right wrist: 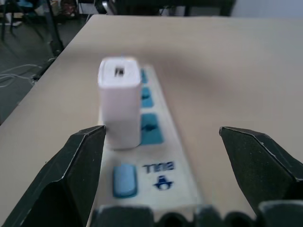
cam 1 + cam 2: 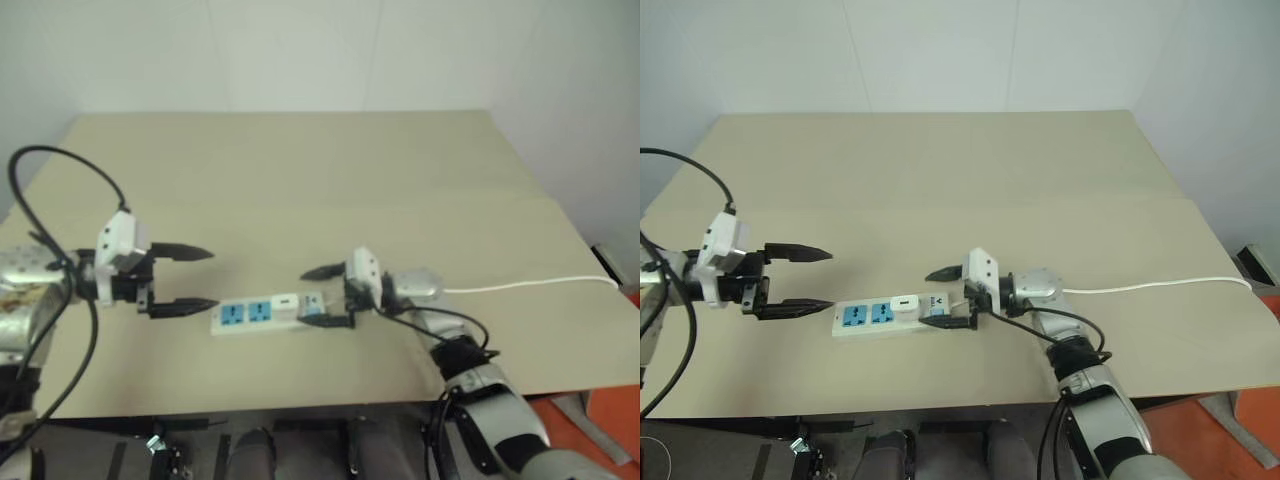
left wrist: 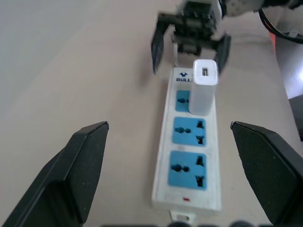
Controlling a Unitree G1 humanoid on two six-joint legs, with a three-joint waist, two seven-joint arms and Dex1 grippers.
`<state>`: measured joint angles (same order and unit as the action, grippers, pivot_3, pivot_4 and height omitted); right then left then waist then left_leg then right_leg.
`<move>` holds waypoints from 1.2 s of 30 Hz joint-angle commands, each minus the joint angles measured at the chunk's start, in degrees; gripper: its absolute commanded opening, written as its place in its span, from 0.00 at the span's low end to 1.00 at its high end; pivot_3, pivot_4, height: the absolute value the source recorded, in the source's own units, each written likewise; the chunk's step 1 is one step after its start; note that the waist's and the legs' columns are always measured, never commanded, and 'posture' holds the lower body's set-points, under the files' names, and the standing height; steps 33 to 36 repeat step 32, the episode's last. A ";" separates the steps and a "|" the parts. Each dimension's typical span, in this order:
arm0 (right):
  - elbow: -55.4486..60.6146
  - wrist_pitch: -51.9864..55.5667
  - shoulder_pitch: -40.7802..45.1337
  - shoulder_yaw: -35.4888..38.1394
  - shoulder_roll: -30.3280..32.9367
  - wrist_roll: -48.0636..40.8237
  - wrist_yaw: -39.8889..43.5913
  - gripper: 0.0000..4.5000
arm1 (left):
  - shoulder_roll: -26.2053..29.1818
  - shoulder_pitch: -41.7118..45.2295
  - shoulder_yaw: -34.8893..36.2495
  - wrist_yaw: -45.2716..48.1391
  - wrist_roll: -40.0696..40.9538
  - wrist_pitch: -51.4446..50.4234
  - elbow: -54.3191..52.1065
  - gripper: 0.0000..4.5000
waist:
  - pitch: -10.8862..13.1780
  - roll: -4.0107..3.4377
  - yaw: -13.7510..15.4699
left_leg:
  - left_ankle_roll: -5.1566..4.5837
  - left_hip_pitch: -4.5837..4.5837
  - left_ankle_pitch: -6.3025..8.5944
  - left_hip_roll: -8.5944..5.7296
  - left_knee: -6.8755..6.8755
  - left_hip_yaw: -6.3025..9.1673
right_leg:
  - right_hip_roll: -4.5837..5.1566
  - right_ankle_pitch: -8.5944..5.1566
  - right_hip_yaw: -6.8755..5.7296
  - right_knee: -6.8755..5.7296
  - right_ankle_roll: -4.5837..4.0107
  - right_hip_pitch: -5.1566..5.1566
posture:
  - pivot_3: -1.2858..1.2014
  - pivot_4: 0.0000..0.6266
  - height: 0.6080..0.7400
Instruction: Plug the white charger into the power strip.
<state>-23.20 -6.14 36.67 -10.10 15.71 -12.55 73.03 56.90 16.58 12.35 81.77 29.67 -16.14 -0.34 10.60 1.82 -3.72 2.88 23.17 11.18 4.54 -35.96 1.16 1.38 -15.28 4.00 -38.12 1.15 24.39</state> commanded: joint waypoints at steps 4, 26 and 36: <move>12.74 8.21 -3.83 5.26 8.11 -5.92 -0.25 0.99 | 2.24 -7.01 10.95 -4.57 2.51 -2.82 -8.49 1.00 | 0.13 0.02 0.51 | 0.00 0.04 0.00 0.00 -0.01 -0.05 | 0.04 0.00 -0.02 0.05 0.00 0.01 | 0.52 0.24 1.00; 19.65 12.65 -9.99 10.84 23.75 -10.55 2.96 0.99 | -1.91 -29.52 28.92 -10.99 7.12 -9.57 -25.36 1.00 | 0.21 0.01 0.81 | 0.00 -0.03 0.00 0.02 -0.04 -0.18 | 0.06 0.00 0.04 0.06 0.01 0.00 | 0.52 0.24 1.00; 19.47 12.53 -9.92 10.73 23.99 -10.43 2.84 0.99 | -1.59 -28.87 27.81 -11.66 7.25 -9.45 -25.18 1.00 | 0.21 0.01 0.88 | 0.00 -0.04 0.00 0.02 -0.06 -0.18 | 0.06 0.01 0.04 0.05 0.00 0.00 | 0.52 0.24 1.00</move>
